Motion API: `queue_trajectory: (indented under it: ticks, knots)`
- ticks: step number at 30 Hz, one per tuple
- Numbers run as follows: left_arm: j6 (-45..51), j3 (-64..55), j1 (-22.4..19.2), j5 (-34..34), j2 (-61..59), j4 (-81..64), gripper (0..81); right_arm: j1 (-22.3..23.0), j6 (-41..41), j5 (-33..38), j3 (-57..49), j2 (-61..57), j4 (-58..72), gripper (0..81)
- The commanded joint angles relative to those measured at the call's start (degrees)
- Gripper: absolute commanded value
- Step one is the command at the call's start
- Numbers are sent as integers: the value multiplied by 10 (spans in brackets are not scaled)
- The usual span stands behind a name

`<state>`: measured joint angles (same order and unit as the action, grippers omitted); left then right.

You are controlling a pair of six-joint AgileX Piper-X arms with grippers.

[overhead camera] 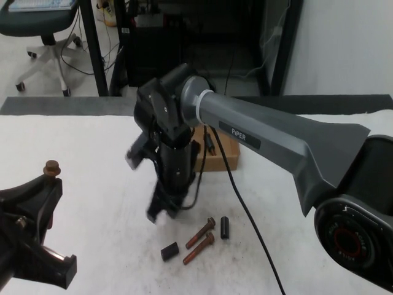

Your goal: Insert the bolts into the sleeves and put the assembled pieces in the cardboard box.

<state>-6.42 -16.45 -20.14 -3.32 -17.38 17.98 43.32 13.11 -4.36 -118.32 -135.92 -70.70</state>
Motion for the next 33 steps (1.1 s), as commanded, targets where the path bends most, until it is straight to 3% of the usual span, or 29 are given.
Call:
queue_trajectory:
  ticks: [1,7,11,18,21,26,27,33]
  knots:
    - [0,-4,1,-9,5,-7,3,2,86,-81,-8,19,-56,8]
    - [0,-4,1,-9,5,-9,3,2,192,-104,-8,26,-14,8]
    - [-13,-4,1,-9,5,-9,3,2,169,-92,-8,26,24,8]
    - [-53,-4,1,-9,5,-9,3,1,109,15,-8,26,29,0]
    - [-53,-4,1,-9,5,-9,3,1,107,39,-8,26,26,97]
    - [-56,-6,1,-9,5,-9,3,1,60,44,-8,26,22,428]
    - [-56,-7,1,-9,5,-9,3,1,46,44,-8,28,22,458]
    - [-65,-17,1,-9,5,-9,3,1,-6,44,-9,52,29,433]
